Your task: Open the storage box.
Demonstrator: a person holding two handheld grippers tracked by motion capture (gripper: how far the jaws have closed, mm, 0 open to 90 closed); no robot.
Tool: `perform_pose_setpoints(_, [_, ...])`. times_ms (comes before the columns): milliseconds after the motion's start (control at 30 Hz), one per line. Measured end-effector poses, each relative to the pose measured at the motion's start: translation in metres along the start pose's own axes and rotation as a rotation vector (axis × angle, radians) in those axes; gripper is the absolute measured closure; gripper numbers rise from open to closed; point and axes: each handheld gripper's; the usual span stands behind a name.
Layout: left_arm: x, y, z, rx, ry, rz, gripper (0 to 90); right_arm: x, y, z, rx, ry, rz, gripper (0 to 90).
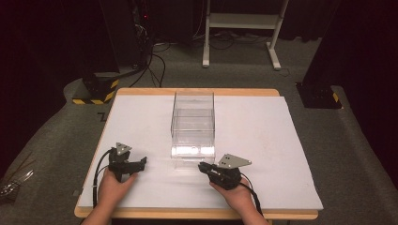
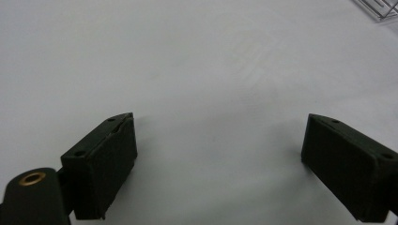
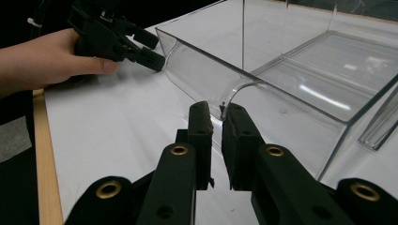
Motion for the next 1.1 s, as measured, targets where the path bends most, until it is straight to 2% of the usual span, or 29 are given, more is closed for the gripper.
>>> perform_pose_setpoints(200, [0.0,0.0,0.0,0.0,0.0,0.0,11.2,0.006,-0.005,0.0,-0.015,0.014,0.016,82.4])
perform_pose_setpoints(433, [0.0,0.0,0.0,0.0,0.001,-0.001,11.2,0.008,-0.004,-0.011,-0.042,-0.025,0.023,83.5])
perform_pose_setpoints(867, [0.0,0.0,0.0,0.0,0.003,-0.002,11.2,0.012,-0.01,-0.019,-0.072,-0.034,0.021,83.9])
perform_pose_setpoints(1100, [0.0,0.0,0.0,0.001,0.001,-0.002,11.2,0.013,-0.017,-0.022,-0.077,-0.06,0.007,83.9])
Point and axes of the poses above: each handheld gripper's, and its own axes: y roughly forward along the jaws, x roughly out of its underside, z roughly to its right
